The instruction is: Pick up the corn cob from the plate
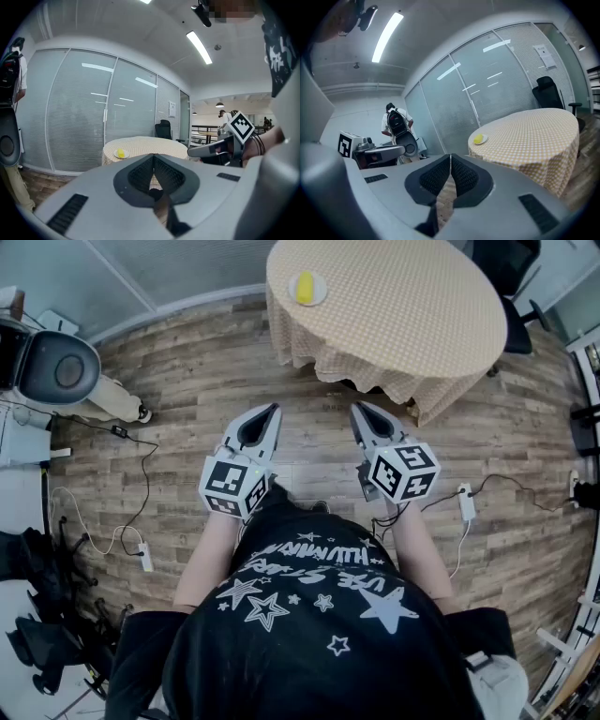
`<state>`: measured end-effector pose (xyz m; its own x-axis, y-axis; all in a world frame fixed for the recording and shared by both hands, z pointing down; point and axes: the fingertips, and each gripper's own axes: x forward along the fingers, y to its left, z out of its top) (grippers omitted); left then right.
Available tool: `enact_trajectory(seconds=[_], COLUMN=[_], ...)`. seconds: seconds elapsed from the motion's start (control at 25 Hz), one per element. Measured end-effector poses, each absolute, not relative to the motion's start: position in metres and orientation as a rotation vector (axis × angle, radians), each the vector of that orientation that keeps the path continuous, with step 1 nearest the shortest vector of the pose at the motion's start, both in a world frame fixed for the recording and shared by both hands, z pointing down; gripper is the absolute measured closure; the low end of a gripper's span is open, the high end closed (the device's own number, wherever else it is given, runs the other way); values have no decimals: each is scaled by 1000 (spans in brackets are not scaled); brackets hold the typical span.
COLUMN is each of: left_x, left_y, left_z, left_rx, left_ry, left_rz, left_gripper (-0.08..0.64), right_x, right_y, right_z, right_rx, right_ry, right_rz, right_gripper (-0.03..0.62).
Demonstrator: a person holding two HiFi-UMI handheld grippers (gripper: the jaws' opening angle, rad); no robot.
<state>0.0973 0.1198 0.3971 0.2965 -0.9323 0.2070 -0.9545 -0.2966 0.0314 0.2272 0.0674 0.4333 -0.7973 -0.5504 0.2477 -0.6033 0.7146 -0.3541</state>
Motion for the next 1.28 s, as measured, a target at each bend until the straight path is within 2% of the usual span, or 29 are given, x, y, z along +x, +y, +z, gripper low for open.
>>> enact_trajectory(seconds=[0.8,1.28], left_x=[102,45], left_y=[131,75], left_z=[404,403], left_rx=[2410,2461], left_ry=[-1756,-1723], left_rz=[284,259], left_gripper=[552,552], right_x=[232,198], right_y=[80,33], right_z=[447,449], right_rx=[957,1086], right_ry=[-2804,-2785], right_rz=[707,759], right_gripper=[557,557])
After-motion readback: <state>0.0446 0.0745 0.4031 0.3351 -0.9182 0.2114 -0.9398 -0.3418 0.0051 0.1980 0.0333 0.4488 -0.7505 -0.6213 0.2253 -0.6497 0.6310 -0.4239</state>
